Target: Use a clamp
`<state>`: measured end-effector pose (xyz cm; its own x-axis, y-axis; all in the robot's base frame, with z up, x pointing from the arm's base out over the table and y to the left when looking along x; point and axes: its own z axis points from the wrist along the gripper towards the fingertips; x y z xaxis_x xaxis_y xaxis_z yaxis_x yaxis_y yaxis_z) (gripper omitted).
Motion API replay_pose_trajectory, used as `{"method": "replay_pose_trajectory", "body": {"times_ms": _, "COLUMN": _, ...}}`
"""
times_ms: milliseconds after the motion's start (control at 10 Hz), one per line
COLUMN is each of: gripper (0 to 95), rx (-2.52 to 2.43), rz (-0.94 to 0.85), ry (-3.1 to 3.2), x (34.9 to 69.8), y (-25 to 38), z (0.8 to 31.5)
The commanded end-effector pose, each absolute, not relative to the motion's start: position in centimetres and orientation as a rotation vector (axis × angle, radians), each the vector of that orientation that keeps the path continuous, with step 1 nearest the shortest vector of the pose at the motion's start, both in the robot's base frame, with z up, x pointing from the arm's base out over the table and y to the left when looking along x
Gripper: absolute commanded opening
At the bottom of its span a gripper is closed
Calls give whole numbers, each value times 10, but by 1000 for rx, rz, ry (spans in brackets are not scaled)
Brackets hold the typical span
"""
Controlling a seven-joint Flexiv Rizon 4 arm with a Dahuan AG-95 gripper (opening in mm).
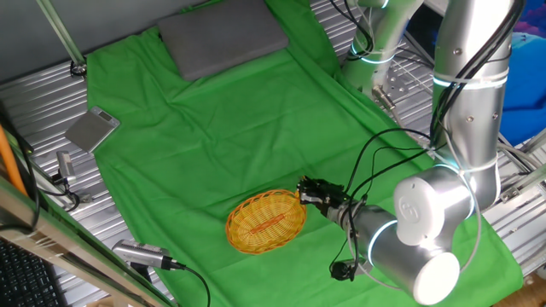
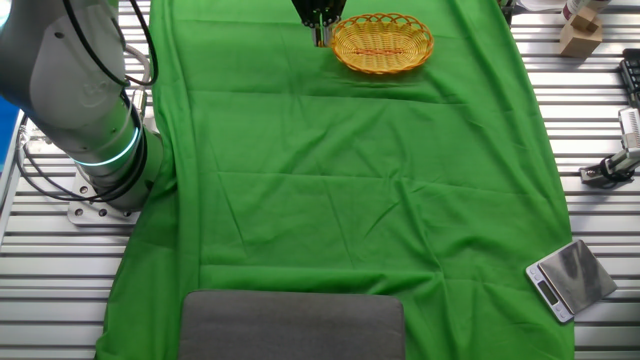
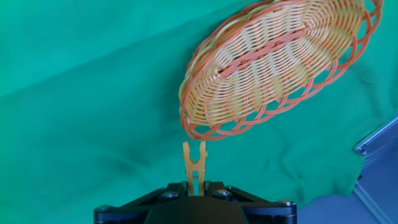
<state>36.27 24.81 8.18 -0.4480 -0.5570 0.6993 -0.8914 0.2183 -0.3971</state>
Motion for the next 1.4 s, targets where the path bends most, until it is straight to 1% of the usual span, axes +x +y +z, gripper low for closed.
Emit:
{"method": "replay_pose_trajectory", "body": {"times_ms": 100, "gripper": 0, "rx": 1335, "rz": 1111, "ry": -2087, "x": 365, "y": 251, "z": 80}}
{"method": "replay_pose_trajectory", "body": {"times_ms": 900, "gripper": 0, "rx": 1320, "rz": 1138, "ry": -2084, "x": 368, "y": 250, "z": 74}}
{"method": "replay_pose_trajectory", "body": {"times_ms": 1400, "gripper": 0, "rx": 1320, "rz": 1124, "ry": -2109, "x": 369, "y": 249, "z": 71}}
